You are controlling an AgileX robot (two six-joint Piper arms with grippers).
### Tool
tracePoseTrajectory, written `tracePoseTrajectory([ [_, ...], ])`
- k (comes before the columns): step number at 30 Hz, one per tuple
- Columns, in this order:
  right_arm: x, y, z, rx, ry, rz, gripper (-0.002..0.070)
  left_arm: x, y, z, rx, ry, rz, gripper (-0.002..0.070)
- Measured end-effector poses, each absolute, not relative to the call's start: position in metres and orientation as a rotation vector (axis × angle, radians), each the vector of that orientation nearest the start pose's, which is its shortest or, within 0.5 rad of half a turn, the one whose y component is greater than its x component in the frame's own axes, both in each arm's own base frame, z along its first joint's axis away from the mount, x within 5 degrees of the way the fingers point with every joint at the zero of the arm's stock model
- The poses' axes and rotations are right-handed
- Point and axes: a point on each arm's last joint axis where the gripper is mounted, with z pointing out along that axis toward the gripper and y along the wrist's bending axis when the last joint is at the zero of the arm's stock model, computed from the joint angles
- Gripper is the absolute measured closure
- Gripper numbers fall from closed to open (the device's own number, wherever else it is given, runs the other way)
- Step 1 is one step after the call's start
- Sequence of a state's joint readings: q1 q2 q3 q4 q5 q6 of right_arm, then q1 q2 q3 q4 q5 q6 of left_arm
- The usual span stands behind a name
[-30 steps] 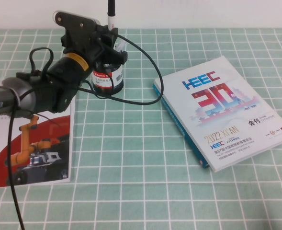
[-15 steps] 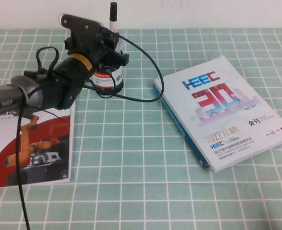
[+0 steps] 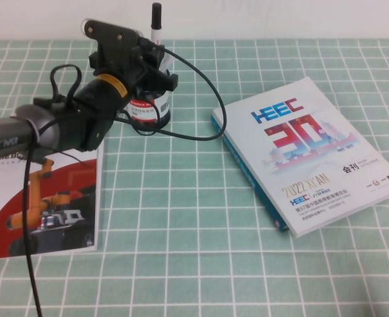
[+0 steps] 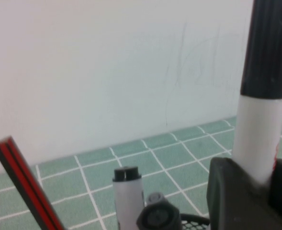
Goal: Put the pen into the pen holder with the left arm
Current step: Place the pen onto the pen holder
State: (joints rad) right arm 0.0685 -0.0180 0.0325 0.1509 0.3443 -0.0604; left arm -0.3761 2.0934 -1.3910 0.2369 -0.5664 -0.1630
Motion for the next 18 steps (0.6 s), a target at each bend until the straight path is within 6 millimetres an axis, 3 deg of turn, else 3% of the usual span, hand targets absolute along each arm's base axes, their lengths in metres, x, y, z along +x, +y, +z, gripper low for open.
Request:
tracePoseTrajectory([
  [10,0.0526,0.0083,0.1725,-0.023,1.841,0.152,0.0698,0.4453,-0.1877,0.2080,0.434,1.621,-0.358,0.0531],
  [18,0.0526,0.0083,0.1725,-0.023,1.841,0.152,0.0698,0.4455,-0.1874,0.2069,0.409,1.646,-0.377,0.0349],
])
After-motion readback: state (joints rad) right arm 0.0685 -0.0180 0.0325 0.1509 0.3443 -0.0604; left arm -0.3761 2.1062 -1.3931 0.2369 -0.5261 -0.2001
